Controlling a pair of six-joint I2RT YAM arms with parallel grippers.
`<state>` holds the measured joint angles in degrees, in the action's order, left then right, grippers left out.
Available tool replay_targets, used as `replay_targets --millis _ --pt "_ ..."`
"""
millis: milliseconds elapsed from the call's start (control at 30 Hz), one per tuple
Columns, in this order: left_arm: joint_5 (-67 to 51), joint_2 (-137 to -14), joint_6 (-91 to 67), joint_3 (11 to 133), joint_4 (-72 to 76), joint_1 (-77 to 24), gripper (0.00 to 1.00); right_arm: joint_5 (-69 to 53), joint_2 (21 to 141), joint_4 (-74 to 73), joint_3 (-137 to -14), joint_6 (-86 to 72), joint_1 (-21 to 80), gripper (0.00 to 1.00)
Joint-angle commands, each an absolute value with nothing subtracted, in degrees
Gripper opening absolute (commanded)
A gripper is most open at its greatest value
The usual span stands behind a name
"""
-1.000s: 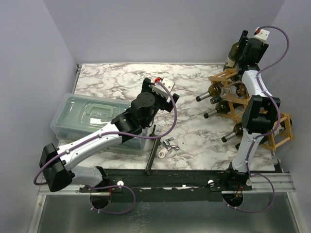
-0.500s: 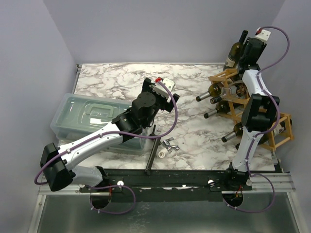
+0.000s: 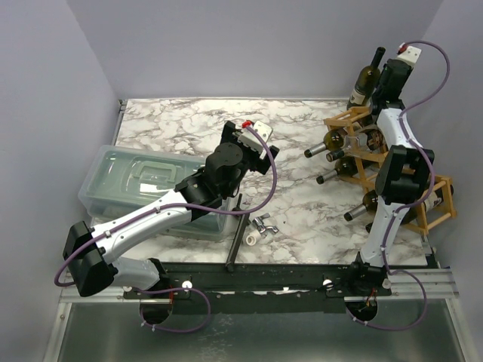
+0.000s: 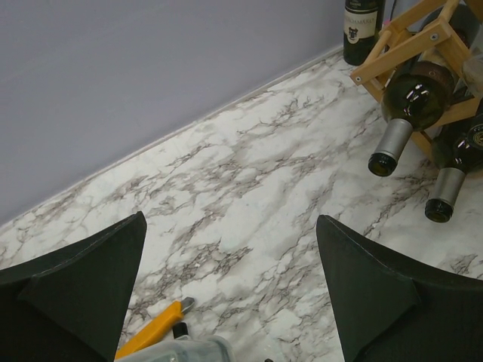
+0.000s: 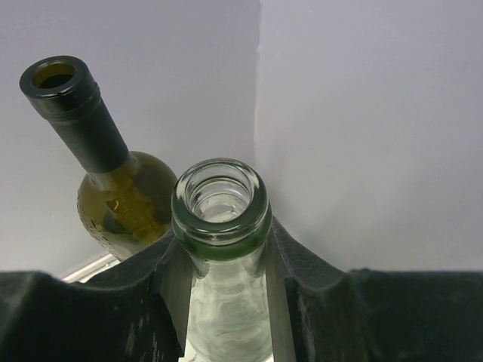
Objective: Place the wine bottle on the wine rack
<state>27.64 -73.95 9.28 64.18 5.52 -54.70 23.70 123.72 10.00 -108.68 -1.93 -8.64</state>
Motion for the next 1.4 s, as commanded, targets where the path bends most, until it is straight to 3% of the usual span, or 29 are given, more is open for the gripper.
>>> replay_targets --millis 0,167,500,767,1100,1367 --pt "26.89 -74.51 8.99 63.90 6.63 -54.33 0.96 18.41 121.88 11.79 -108.64 -3.48 -8.69 0.02" --pt "26.40 -74.79 8.52 63.98 6.52 -54.32 0.96 14.59 118.56 17.95 -106.79 -3.92 -8.67 0.01" --pt "26.28 -74.79 8.18 64.31 5.98 -54.18 0.96 21.26 114.73 22.50 -108.74 -0.82 -8.74 0.01" --pt "26.21 -74.72 8.00 64.34 5.92 -54.14 0.96 18.82 114.06 20.19 -116.87 -6.26 -8.69 0.00" --pt "25.68 -73.48 7.12 64.51 5.71 -54.14 0.96 15.36 107.96 18.58 -118.54 -10.96 -7.20 0.01" --pt "26.43 -72.96 7.21 64.47 5.63 -54.21 0.96 12.54 94.79 20.23 -106.10 -13.96 -5.88 0.01"
